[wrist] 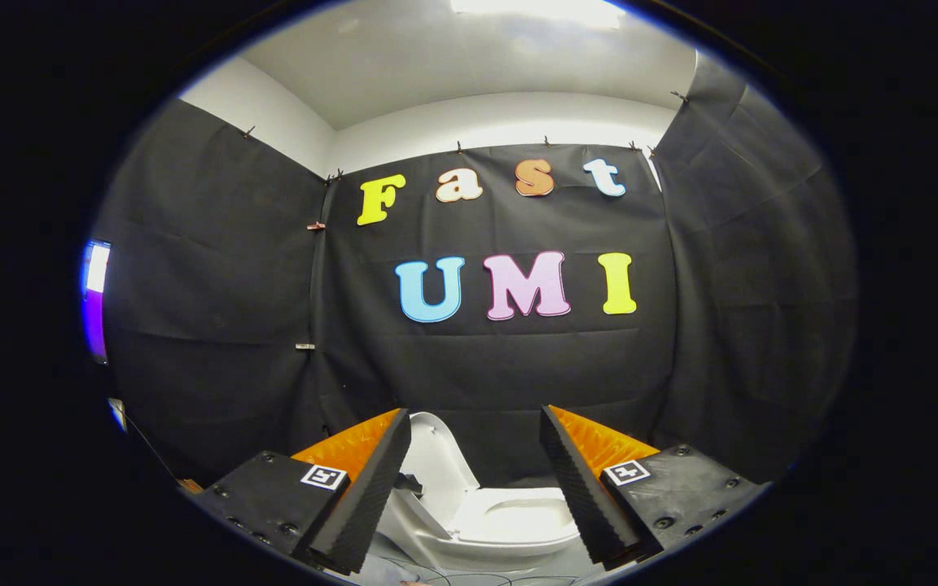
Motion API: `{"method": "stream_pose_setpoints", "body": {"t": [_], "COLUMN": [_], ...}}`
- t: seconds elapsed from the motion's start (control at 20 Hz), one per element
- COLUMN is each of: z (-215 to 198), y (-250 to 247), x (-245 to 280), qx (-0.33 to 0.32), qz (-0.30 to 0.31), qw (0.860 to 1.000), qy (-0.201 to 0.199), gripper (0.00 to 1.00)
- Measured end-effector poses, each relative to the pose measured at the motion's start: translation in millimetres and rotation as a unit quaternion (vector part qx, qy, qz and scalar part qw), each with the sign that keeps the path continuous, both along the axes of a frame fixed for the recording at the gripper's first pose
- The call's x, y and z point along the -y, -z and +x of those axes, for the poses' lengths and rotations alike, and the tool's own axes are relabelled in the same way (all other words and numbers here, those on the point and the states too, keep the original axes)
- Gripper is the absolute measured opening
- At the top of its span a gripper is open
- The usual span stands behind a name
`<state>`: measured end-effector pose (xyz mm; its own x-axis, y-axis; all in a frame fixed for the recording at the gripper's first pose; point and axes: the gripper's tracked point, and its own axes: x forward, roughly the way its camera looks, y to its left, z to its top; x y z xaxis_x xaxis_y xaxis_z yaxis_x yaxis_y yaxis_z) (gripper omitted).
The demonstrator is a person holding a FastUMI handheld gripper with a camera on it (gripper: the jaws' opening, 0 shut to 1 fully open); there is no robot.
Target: Open the toilet lid.
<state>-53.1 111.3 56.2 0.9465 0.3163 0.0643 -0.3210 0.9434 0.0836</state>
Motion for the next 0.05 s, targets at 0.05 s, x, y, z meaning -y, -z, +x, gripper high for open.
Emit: {"method": "stream_pose_setpoints", "body": {"t": [0.05], "z": [0.4], "y": [0.0], "x": [0.5], "qx": [0.000], "qz": [0.000], "qw": [1.000], "qy": [0.001], "gripper": [0.99]}}
